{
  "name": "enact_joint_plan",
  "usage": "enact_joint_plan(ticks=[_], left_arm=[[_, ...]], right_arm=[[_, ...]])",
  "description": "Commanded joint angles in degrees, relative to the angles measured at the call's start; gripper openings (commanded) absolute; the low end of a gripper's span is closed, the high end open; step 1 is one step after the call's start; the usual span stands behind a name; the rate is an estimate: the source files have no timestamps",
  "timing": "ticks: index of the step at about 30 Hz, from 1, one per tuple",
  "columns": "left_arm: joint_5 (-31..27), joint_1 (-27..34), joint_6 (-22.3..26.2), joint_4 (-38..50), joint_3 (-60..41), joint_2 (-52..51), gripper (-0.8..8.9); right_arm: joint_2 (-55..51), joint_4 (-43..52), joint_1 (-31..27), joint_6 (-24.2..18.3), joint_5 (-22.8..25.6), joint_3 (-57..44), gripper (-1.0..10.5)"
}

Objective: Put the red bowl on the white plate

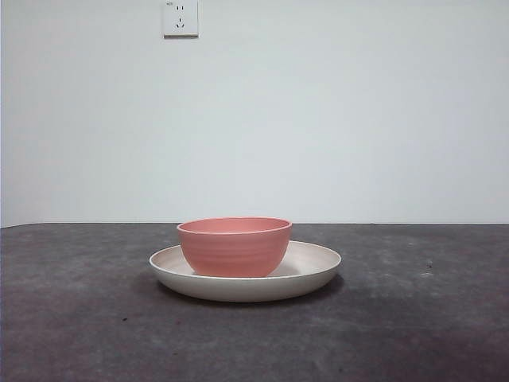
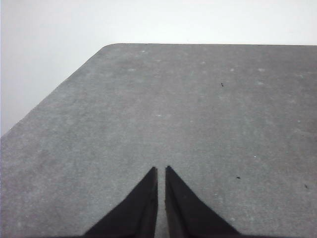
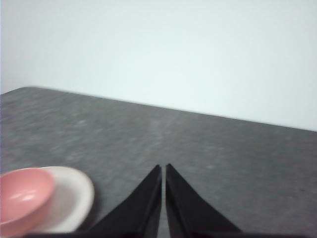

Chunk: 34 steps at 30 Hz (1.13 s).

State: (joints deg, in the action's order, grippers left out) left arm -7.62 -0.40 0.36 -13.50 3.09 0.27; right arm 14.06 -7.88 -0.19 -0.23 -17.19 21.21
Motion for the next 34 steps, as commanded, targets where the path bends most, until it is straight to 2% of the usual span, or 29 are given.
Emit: enact_joint_plan(ticks=[1, 7, 14, 21, 34], left_arm=[[-0.1, 0.0, 0.1, -0.4, -1.2, -0.1, 0.35], [-0.1, 0.0, 0.0, -0.4, -1.2, -0.1, 0.35], [-0.1, 0.0, 0.0, -0.4, -1.2, -0.1, 0.35], [-0.1, 0.0, 0.1, -0.4, -1.2, -0.1, 0.35], [-0.1, 0.0, 0.0, -0.4, -1.1, -0.1, 0.35]], right_arm=[[-3.4, 4.5, -0.1, -0.5, 3.2, -5.6, 0.1], [-8.9, 5.5, -0.1, -0.4, 7.2, -14.1, 0.1], [-13.2, 4.8, -0.1, 1.6, 7.1, -20.7, 0.1], [-13.9, -1.9, -0.1, 1.5, 7.1, -20.6, 0.1], [-13.9, -1.2, -0.1, 1.7, 6.8, -20.6, 0.1]])
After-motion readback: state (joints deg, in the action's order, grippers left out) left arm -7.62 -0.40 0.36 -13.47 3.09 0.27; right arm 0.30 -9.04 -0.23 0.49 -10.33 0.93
